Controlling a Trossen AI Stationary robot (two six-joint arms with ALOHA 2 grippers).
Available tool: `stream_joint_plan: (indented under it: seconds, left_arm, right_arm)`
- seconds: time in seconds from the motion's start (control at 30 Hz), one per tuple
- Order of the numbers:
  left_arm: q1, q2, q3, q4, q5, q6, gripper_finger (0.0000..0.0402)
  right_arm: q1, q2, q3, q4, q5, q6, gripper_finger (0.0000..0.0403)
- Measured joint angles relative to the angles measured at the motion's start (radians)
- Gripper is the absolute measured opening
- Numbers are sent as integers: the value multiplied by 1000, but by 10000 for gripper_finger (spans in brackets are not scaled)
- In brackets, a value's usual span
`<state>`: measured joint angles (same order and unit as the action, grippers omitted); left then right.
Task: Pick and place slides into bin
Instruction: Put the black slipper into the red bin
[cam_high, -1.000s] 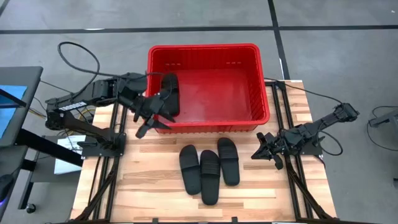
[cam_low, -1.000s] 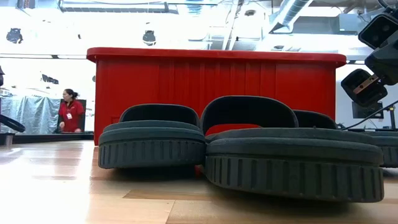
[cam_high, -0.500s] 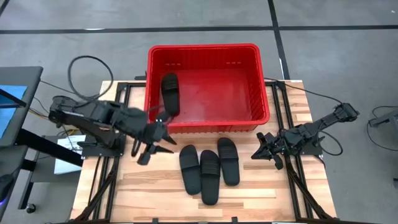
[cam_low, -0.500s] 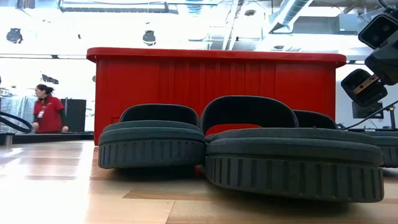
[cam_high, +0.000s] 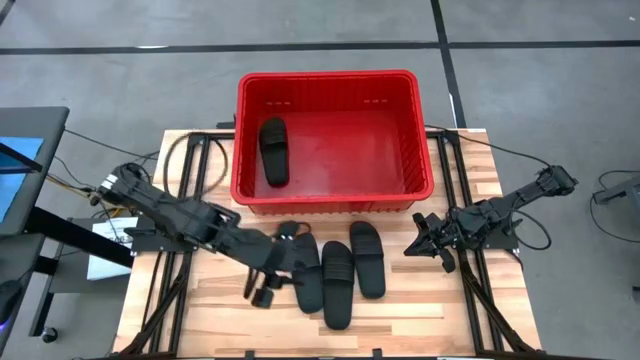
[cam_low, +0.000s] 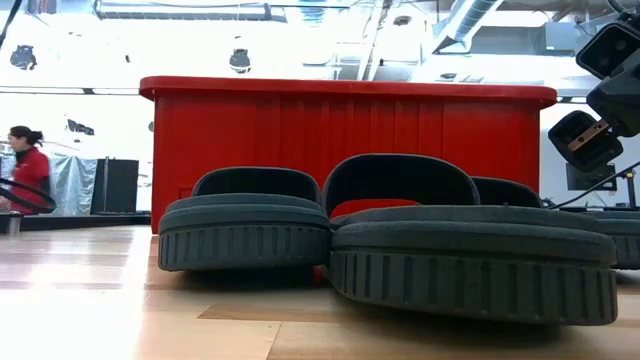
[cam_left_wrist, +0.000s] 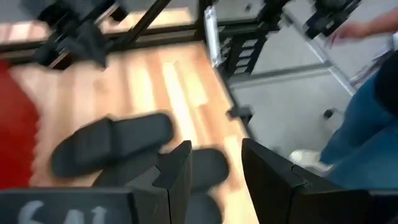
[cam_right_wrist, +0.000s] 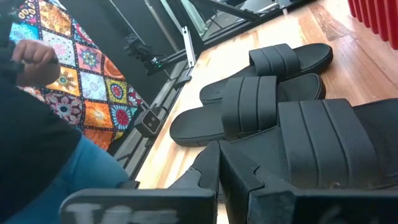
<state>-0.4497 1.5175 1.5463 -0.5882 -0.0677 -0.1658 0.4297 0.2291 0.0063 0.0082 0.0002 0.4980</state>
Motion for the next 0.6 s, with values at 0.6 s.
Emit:
stream_joint_plan:
  seconds: [0.6]
  left_arm:
    - [-4, 232, 1, 188, -121, -204, 129]
  right_arm:
    - [0, 0, 0, 0, 0, 0, 0]
